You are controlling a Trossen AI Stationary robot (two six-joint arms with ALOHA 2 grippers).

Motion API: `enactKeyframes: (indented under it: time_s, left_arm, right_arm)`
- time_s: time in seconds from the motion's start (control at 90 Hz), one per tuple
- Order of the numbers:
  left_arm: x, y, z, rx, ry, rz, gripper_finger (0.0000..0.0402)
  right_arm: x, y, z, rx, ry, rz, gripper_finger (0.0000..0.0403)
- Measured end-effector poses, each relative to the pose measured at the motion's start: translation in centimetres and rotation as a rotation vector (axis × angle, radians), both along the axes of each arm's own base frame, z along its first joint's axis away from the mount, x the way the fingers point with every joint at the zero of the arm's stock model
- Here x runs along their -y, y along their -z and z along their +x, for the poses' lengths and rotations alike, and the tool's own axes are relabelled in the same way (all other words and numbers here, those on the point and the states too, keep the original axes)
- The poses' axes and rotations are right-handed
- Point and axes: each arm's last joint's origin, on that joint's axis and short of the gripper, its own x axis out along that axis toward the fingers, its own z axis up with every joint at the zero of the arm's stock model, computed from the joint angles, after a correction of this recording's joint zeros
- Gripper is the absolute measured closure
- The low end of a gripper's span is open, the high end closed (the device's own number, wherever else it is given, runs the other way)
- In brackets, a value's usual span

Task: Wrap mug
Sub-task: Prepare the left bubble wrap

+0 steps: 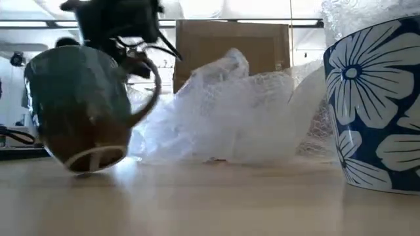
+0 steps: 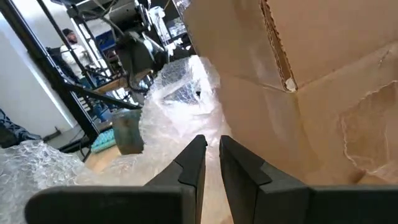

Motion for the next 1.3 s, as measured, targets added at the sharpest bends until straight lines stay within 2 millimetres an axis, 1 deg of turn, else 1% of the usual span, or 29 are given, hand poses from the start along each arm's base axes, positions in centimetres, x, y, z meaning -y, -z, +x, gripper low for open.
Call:
enactKeyframes:
  time_s: [0.156,0.244,0.378,0.533,0.711,0.767,0.844,0.944,1.033,1.156,1.3]
  left_arm:
    - [0.1,-2.7,0.3,0.258,0.029,-0.046,0.0402]
    - [0.2,-3.7,0.5,0.346,0.064,-0.082,0.0402]
    - [0.3,-3.9,0.5,0.356,0.086,-0.094,0.0402]
    - [0.3,-3.2,0.8,0.318,0.096,-0.09,0.0402]
    - [0.4,-3.1,0.8,0.308,0.101,-0.105,0.0402]
    - [0.4,-3.5,0.6,0.304,0.107,-0.121,0.0402]
    - [0.6,-4.6,0.2,0.301,0.105,-0.128,0.0402]
    - [0.9,-5.8,-0.8,0.282,0.102,-0.139,0.0402]
    - [1.4,-6.4,-1.6,0.288,0.118,-0.195,0.0402]
    - [2.2,-6.4,-2.4,0.296,0.142,-0.274,0.0402]
    - [2.4,-5.8,-2.6,0.31,0.152,-0.28,0.0402]
  right_arm:
    - [0.0,0.0,0.0,-0.008,0.0,-0.027,0.0371]
    - [0.0,0.0,0.0,-0.008,0.0,-0.027,0.0371]
    - [0.0,0.1,0.0,-0.01,0.0,-0.033,0.0371]
    - [0.0,0.0,0.0,-0.011,0.0,-0.034,0.0371]
    - [0.0,0.1,0.0,-0.011,0.0,-0.034,0.0371]
    - [0.0,0.1,0.0,-0.012,0.0,-0.034,0.0371]
    - [0.0,0.1,0.0,-0.012,0.0,-0.034,0.0371]
    - [0.0,0.1,0.0,-0.011,0.0,-0.029,0.0371]
    - [0.0,0.0,0.0,-0.006,-0.001,-0.036,0.0371]
    - [0.0,-0.4,0.0,0.043,-0.001,-0.044,0.0371]
    - [-0.1,-2.0,-0.1,0.207,-0.012,-0.069,0.0371]
